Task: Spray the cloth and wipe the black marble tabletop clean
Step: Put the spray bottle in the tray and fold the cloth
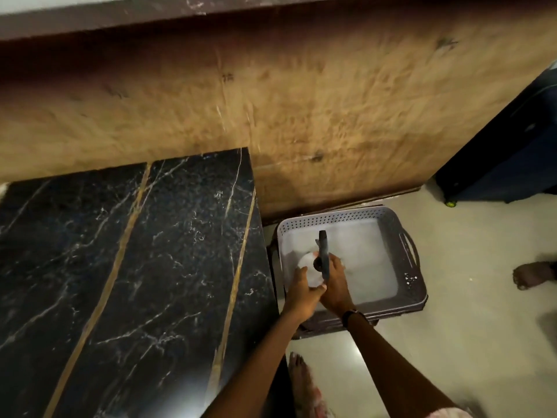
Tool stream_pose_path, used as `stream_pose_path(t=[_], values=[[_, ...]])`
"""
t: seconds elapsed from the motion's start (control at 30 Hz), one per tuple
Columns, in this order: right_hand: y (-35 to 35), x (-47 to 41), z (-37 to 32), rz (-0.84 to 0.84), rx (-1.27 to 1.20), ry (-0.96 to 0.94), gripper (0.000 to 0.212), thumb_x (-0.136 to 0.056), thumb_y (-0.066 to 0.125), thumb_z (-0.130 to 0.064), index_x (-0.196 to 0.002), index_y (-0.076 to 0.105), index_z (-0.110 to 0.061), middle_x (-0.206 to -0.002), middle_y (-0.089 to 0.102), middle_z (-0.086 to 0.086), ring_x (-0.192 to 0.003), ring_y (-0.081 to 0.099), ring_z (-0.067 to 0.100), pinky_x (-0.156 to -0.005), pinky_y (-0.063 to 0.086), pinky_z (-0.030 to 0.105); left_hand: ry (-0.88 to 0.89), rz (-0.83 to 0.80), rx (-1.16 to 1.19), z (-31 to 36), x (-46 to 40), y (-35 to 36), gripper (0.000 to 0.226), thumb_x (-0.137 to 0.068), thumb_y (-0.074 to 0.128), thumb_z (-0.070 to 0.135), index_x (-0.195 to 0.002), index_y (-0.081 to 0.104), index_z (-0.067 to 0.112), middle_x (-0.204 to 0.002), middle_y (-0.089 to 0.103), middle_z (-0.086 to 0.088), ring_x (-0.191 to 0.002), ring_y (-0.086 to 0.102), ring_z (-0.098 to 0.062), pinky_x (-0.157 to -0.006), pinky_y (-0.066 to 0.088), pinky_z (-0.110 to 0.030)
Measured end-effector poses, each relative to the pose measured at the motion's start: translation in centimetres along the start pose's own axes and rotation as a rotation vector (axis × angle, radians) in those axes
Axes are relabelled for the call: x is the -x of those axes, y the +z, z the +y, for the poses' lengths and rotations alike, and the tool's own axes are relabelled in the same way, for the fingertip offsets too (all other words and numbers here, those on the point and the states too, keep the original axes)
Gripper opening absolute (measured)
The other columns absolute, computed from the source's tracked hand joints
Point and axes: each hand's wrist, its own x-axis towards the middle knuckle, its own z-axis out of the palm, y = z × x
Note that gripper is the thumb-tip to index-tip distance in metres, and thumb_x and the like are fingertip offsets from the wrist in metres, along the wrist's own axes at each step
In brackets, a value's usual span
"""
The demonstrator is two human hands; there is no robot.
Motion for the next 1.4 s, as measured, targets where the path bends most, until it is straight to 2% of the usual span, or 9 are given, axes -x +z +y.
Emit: stream_pose_path(t=[0.1, 0.2, 0.33, 0.47, 0.6, 0.7, 0.83, 1.17, 1.4], values=[[1.0, -0.5, 1.6, -0.026, -0.036, 0.011, 0.054, -0.079, 0.073, -0.007, -0.126, 0.05, 0.007, -0.125, 0.05, 0.027, -0.111, 0.052, 0.035, -0.093, 0.049, 0.039, -0.03, -0.004, -0.035, -0.9, -1.3, 0.6, 0.068, -0.089, 0.057, 0.033, -0.145, 0.02, 0.023, -0.155, 0.027, -0.009, -0.135, 0.039, -0.03, -0.107, 0.041, -0.048], [1.1, -0.5, 1.8, -0.057, -0.054, 0.03, 0.061, -0.078, 0.072, -0.015, -0.129, 0.048, 0.007, -0.127, 0.048, 0.027, -0.115, 0.051, 0.038, -0.097, 0.048, 0.044, -0.03, 0.004, -0.065, -0.8, -1.6, 0.6, 0.07, -0.09, 0.055, 0.031, -0.147, 0.017, 0.018, -0.158, 0.015, -0.007, -0.138, 0.034, -0.031, -0.111, 0.036, -0.047], [-1.4, -0.4, 0.5, -0.068, -0.044, -0.01, 0.069, -0.078, 0.071, -0.028, -0.132, 0.045, 0.006, -0.127, 0.052, 0.026, -0.116, 0.05, 0.037, -0.098, 0.046, 0.047, -0.012, 0.027, -0.071, 0.4, -0.4, 0.1, 0.067, -0.089, 0.057, 0.028, -0.145, 0.022, 0.016, -0.155, 0.027, -0.011, -0.136, 0.036, -0.032, -0.11, 0.036, -0.047], [-6.4, 0.5, -2.5, 0.172, -0.065, 0.144, 0.069, -0.074, 0.074, 0.007, -0.136, 0.042, 0.003, -0.133, 0.048, 0.025, -0.122, 0.048, 0.039, -0.102, 0.043, 0.044, 0.084, 0.148, -0.049, 2.9, 2.8, -1.9, 0.053, -0.092, 0.053, 0.018, -0.141, 0.033, 0.014, -0.143, 0.045, -0.014, -0.129, 0.045, -0.032, -0.102, 0.039, -0.037], [-10.6, 1.4, -9.2, 0.362, 0.017, -0.005, 0.051, -0.084, 0.06, 0.003, -0.133, 0.047, -0.005, -0.13, 0.052, 0.017, -0.118, 0.051, 0.033, -0.097, 0.042, 0.038, 0.181, 0.289, 0.042, 4.8, 7.3, -6.1, 0.047, -0.092, 0.052, 0.02, -0.137, 0.039, 0.016, -0.144, 0.045, -0.01, -0.133, 0.042, -0.026, -0.105, 0.038, -0.036], [-10.1, 2.4, -16.3, 0.228, -0.024, -0.208, 0.042, -0.09, 0.055, -0.003, -0.132, 0.049, -0.01, -0.129, 0.054, 0.009, -0.114, 0.053, 0.024, -0.091, 0.041, 0.028, 0.244, 0.41, 0.165, 5.0, 11.2, -9.8, 0.039, -0.092, 0.054, 0.019, -0.131, 0.048, 0.015, -0.135, 0.053, -0.006, -0.127, 0.048, -0.02, -0.094, 0.04, -0.026], [-4.6, 5.3, -26.2, 0.012, 0.001, -0.337, 0.038, -0.091, 0.054, -0.012, -0.128, 0.05, -0.021, -0.121, 0.059, -0.003, -0.097, 0.062, 0.018, -0.074, 0.051, 0.035, 0.282, 0.538, 0.34, 2.0, 16.6, -16.8, 0.03, -0.092, 0.054, 0.017, -0.122, 0.054, 0.016, -0.124, 0.058, 0.001, -0.118, 0.052, -0.012, -0.095, 0.039, -0.021], [18.8, 17.4, -47.7, -0.491, 0.064, -0.51, 0.03, -0.091, 0.056, -0.023, -0.121, 0.054, -0.025, -0.112, 0.064, -0.007, -0.099, 0.064, 0.02, -0.083, 0.052, 0.042, 0.137, 0.889, 0.534, -19.8, 31.6, -39.4, 0.028, -0.091, 0.055, 0.014, -0.119, 0.054, 0.014, -0.117, 0.059, 0.0, -0.108, 0.057, -0.015, -0.098, 0.045, -0.037], [33.4, 23.5, -55.9, -0.712, -0.01, -0.283, 0.027, -0.085, 0.064, -0.02, -0.111, 0.06, -0.012, -0.112, 0.064, 0.009, -0.103, 0.061, 0.029, -0.086, 0.05, 0.042, -0.066, 1.128, 0.26, -32.2, 37.7, -50.0, 0.027, -0.091, 0.05, 0.011, -0.116, 0.052, 0.001, -0.115, 0.056, -0.012, -0.107, 0.053, -0.029, -0.088, 0.042, -0.036]])
